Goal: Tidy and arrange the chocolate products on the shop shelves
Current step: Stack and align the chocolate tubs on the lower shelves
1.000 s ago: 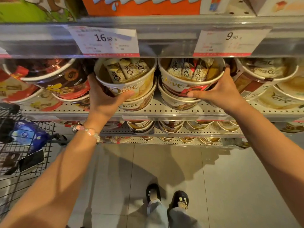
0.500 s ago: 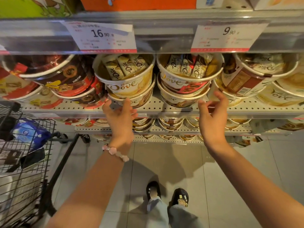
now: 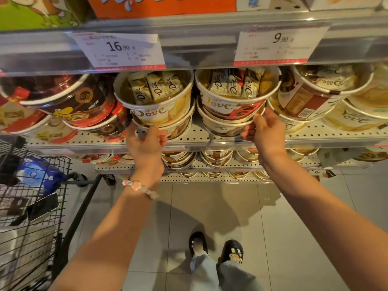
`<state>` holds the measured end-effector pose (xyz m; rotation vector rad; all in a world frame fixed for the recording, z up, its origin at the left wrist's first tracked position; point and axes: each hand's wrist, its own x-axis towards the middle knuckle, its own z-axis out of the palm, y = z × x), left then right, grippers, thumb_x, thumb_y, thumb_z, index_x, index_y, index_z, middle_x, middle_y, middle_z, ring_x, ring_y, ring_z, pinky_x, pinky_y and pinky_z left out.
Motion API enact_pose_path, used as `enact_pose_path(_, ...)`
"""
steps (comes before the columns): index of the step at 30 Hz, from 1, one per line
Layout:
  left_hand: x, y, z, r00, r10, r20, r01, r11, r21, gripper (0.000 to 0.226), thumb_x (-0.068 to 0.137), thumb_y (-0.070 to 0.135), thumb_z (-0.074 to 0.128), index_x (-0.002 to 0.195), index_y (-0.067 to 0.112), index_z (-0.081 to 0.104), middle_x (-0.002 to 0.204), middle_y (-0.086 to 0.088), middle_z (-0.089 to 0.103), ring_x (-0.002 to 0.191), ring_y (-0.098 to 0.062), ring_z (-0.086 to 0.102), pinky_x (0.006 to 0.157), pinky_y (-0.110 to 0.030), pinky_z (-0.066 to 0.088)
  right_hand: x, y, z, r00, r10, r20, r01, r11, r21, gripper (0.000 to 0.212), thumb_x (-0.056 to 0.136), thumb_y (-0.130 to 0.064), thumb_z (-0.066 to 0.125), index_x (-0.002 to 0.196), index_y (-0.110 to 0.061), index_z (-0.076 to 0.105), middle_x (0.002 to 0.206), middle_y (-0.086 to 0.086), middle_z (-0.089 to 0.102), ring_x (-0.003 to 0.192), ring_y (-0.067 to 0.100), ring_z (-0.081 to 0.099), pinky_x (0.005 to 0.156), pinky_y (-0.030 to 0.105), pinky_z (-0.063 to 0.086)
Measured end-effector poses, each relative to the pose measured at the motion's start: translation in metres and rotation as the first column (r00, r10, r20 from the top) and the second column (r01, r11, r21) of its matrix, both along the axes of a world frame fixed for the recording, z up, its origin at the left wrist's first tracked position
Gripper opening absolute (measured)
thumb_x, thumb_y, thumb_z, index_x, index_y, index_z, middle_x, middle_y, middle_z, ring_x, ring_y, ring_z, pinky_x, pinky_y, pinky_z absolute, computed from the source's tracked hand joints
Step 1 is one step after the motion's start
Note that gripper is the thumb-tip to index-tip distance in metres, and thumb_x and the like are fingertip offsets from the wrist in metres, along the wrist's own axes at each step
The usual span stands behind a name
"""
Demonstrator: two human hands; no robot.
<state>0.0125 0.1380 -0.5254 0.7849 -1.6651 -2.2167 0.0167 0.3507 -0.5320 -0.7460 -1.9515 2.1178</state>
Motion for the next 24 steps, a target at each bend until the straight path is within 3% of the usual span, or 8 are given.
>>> enact_pose_path(4,-0.005,-0.016,-0.004,0.995,-0.097,0.033,0.099,0.993,-0.064,0.03,0.09,0.004,0.055,0.118,-0.001,0.047,0.067,-0.002,0.053,0.055,-0.01,0.046,0.045,-0.017,0.034,0.001,0.006,0.003,0.999,0.032,-0.022,-0.032,0.999,0.018,0.024,0.096,-0.001,0.033,0.101,-0.005,0.056,0.058,0.003,0.039,0.044,0.005,0.037,0.041,0.017,0.032)
enact_pose_path(6,-0.008,-0.025,-0.003,0.985,-0.168,0.035,0.171,0.981,-0.097,0.016,0.091,0.006,0.053,0.107,0.007,0.057,0.064,0.003,0.055,0.054,-0.009,0.042,0.046,-0.019,0.031,0.001,0.008,0.003,0.999,0.041,-0.02,-0.04,0.999,0.031,0.027,0.096,-0.001,0.032,0.103,-0.004,0.058,0.058,0.003,0.039,0.045,0.004,0.036,0.042,0.016,0.03)
enact_pose_path(10,-0.013,-0.034,0.001,0.969,-0.238,0.066,0.245,0.961,-0.125,0.021,0.093,0.005,0.048,0.098,0.022,0.059,0.054,0.011,0.059,0.052,-0.009,0.04,0.045,-0.018,0.028,0.002,0.007,0.005,0.997,0.06,-0.037,-0.057,0.994,0.092,0.028,0.098,-0.003,0.032,0.107,0.005,0.057,0.06,0.003,0.039,0.052,0.008,0.034,0.046,0.016,0.029)
enact_pose_path(16,-0.003,-0.035,-0.007,0.967,-0.252,0.04,0.254,0.932,-0.258,0.011,0.096,0.013,0.047,0.107,0.013,0.048,0.072,0.0,0.049,0.057,-0.01,0.043,0.053,-0.023,0.036,0.01,0.007,0.008,0.992,0.117,-0.052,-0.105,0.976,0.191,0.022,0.101,-0.012,0.03,0.091,-0.007,0.05,0.063,0.002,0.041,0.052,0.008,0.038,0.049,0.022,0.033)
enact_pose_path(18,0.009,-0.031,-0.012,0.984,-0.165,-0.061,0.127,0.906,-0.403,0.022,0.091,0.013,0.051,0.109,0.008,0.039,0.084,0.0,0.045,0.07,-0.008,0.046,0.064,-0.022,0.04,0.02,0.007,0.005,0.995,0.072,-0.065,-0.056,0.976,0.211,0.02,0.1,-0.016,0.033,0.097,-0.011,0.052,0.07,-0.003,0.045,0.062,0.01,0.044,0.059,0.026,0.038)
enact_pose_path(20,0.017,-0.024,-0.012,0.976,-0.123,-0.18,-0.002,0.821,-0.57,0.039,0.083,0.012,0.059,0.112,0.002,0.036,0.095,-0.005,0.044,0.083,-0.005,0.046,0.072,-0.018,0.041,0.032,0.004,0.001,0.993,0.01,-0.114,0.028,0.944,0.328,0.017,0.097,-0.016,0.042,0.112,-0.016,0.049,0.082,-0.006,0.047,0.076,0.008,0.046,0.072,0.025,0.04)
enact_pose_path(22,0.017,-0.014,-0.012,0.961,-0.163,-0.222,-0.019,0.764,-0.644,0.069,0.074,0.012,0.071,0.125,-0.007,0.03,0.119,-0.019,0.04,0.108,-0.019,0.047,0.087,-0.019,0.044,0.039,-0.003,0.003,0.978,-0.003,-0.208,0.1,0.885,0.454,0.04,0.089,-0.013,0.054,0.126,-0.011,0.041,0.098,0.001,0.044,0.085,0.005,0.044,0.077,0.02,0.039)
enact_pose_path(24,0.01,-0.004,-0.01,0.956,-0.197,-0.218,0.021,0.784,-0.62,0.096,0.065,0.022,0.079,0.135,-0.005,0.019,0.138,-0.02,0.029,0.129,-0.023,0.037,0.105,-0.026,0.038,0.035,-0.009,0.006,0.96,0.02,-0.278,0.14,0.829,0.542,0.071,0.08,-0.018,0.067,0.137,-0.003,0.028,0.12,0.01,0.037,0.109,0.013,0.042,0.094,0.021,0.039)
